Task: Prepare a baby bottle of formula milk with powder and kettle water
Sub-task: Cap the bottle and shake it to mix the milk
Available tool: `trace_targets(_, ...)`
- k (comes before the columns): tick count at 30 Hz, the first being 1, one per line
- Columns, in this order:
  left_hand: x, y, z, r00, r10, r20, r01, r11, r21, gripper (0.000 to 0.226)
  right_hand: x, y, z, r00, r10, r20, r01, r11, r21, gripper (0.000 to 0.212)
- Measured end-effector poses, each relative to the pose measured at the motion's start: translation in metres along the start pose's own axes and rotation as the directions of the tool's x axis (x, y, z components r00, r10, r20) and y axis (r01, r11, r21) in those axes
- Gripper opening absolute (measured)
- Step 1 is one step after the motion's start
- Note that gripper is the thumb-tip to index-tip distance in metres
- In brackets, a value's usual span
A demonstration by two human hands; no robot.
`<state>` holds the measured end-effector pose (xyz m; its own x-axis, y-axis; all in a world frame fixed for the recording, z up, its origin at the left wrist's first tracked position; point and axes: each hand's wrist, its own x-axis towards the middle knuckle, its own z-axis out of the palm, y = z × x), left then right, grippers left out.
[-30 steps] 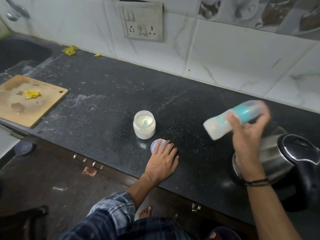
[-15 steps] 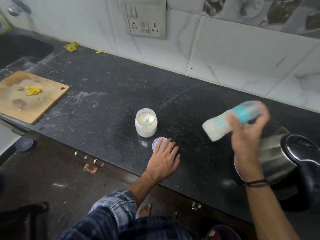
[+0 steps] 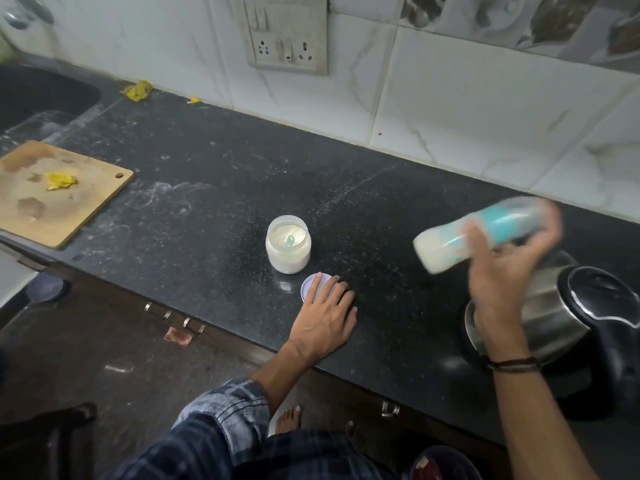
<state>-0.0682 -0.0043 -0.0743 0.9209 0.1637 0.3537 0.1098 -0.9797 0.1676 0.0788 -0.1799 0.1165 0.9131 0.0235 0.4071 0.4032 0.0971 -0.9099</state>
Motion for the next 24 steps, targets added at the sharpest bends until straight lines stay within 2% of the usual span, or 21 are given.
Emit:
trace_targets(1, 0.000, 0.000, 0.000, 1.000, 0.004, -0.003, -0.004, 1.000, -0.001, 0.035, -0.005, 0.004, -0.003, 0.996, 0.027, 0.085, -0.022, 0.998, -0.057, 0.075)
trace_targets(2, 0.001, 0.000, 0.000, 1.000, 0.004, -0.005, -0.004, 1.000, -0.001, 0.036, -0.008, 0.005, -0.006, 0.994, 0.036, 0.106, -0.029, 0.998, -0.061, 0.076)
trace_targets(3, 0.002, 0.000, 0.000, 1.000, 0.000, -0.006, 0.000, 1.000, -0.001, 0.036, -0.007, 0.004, -0.006, 0.999, 0.029, 0.041, -0.028, 0.999, -0.030, 0.076)
trace_targets(5, 0.003, 0.001, -0.001, 1.000, -0.011, -0.001, 0.011, 1.000, 0.000, 0.035, 0.001, 0.005, -0.007, 0.980, 0.076, -0.182, -0.056, 0.992, 0.108, 0.075)
trace_targets(6, 0.001, 0.001, -0.001, 1.000, -0.011, 0.003, 0.011, 1.000, 0.003, 0.035, 0.003, 0.004, -0.005, 0.969, 0.126, -0.213, -0.096, 0.985, 0.144, 0.075)
trace_targets(7, 0.000, 0.001, -0.001, 1.000, -0.007, 0.005, 0.007, 1.000, 0.004, 0.035, 0.001, 0.003, -0.003, 0.975, 0.155, -0.158, -0.135, 0.982, 0.131, 0.074)
trace_targets(9, 0.000, 0.000, 0.000, 1.000, 0.000, 0.002, 0.000, 1.000, 0.006, 0.036, -0.006, 0.010, -0.007, 0.988, 0.141, 0.069, -0.141, 0.990, 0.002, 0.072)
trace_targets(10, 0.001, 0.000, 0.000, 1.000, 0.001, 0.000, -0.001, 1.000, 0.010, 0.036, -0.009, 0.012, -0.009, 0.988, 0.128, 0.092, -0.129, 0.992, 0.002, 0.072)
trace_targets(13, 0.002, 0.001, -0.001, 1.000, -0.010, 0.003, 0.010, 1.000, 0.023, 0.036, -0.001, 0.015, -0.009, 0.989, 0.124, -0.085, -0.110, 0.983, 0.148, 0.081)
trace_targets(14, 0.001, 0.001, -0.001, 1.000, -0.010, 0.008, 0.010, 1.000, 0.025, 0.036, -0.002, 0.013, -0.005, 0.991, 0.119, -0.054, -0.111, 0.984, 0.138, 0.082)
trace_targets(16, 0.000, 0.001, -0.001, 1.000, -0.001, 0.012, 0.000, 1.000, 0.023, 0.037, -0.006, 0.013, -0.003, 0.992, 0.088, 0.092, -0.089, 0.996, 0.012, 0.077)
trace_targets(17, 0.000, 0.001, -0.002, 1.000, 0.001, 0.009, -0.001, 1.000, 0.020, 0.037, -0.007, 0.015, -0.004, 0.993, 0.079, 0.087, -0.079, 0.997, 0.001, 0.075)
trace_targets(20, 0.002, 0.001, -0.002, 1.000, -0.013, 0.005, 0.013, 1.000, 0.013, 0.036, 0.002, 0.014, -0.004, 0.987, 0.109, -0.115, -0.085, 0.977, 0.196, 0.077)
trace_targets(21, 0.002, 0.001, -0.002, 1.000, -0.015, 0.009, 0.015, 1.000, 0.014, 0.036, 0.002, 0.011, -0.001, 0.991, 0.102, -0.085, -0.085, 0.980, 0.182, 0.076)
trace_targets(23, 0.000, 0.001, -0.003, 1.000, -0.008, 0.013, 0.007, 1.000, 0.018, 0.035, -0.003, 0.010, -0.001, 0.995, 0.069, 0.078, -0.073, 0.996, 0.044, 0.073)
trace_targets(24, 0.001, 0.002, -0.003, 1.000, -0.006, 0.009, 0.005, 1.000, 0.017, 0.035, -0.004, 0.011, -0.004, 0.995, 0.058, 0.081, -0.061, 0.998, 0.027, 0.072)
